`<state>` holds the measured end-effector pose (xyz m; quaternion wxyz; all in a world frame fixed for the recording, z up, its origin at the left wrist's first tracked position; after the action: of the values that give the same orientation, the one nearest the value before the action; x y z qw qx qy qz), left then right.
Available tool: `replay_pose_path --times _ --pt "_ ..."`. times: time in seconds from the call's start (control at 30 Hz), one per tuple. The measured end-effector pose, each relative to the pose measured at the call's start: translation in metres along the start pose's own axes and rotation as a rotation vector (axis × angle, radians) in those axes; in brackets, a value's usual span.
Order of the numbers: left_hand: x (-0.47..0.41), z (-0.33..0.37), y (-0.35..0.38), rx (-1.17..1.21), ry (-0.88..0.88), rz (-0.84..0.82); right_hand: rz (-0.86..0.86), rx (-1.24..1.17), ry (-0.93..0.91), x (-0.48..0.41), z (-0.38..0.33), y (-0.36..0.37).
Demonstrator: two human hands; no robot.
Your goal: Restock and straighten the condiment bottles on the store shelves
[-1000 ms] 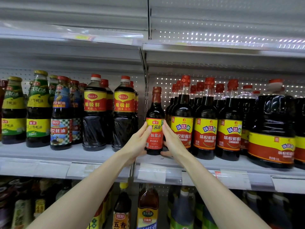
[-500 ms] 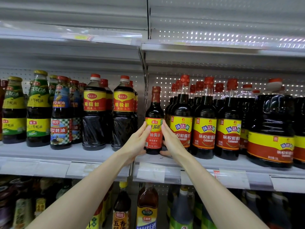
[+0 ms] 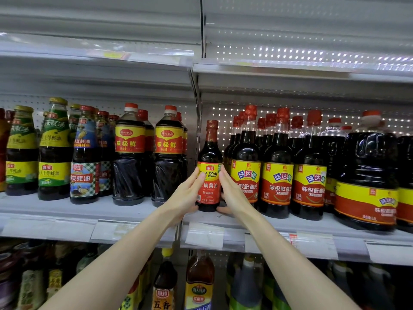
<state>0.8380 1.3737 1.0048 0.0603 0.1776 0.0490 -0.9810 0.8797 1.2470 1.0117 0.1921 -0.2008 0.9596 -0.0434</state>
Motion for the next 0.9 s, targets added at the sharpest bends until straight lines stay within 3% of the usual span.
replay_pose_path --times 0.37,0.9 --pt "0.0 0.003 0.001 -0.007 0.017 0.028 -0.006 0.004 -0.019 0.003 -0.005 0.001" --pt "0.052 0.04 0.039 -0.189 0.128 0.249 0.116 0.121 -0.151 0.059 -0.034 -0.054"
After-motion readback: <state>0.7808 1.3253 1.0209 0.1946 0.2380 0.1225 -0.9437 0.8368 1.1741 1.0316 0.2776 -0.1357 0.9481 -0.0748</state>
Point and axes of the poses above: each hand's wrist, its own x-axis away from the middle knuckle, its own y-axis out of the palm, z = x × y, the point moved 2 cm from there along -x, towards the middle knuckle
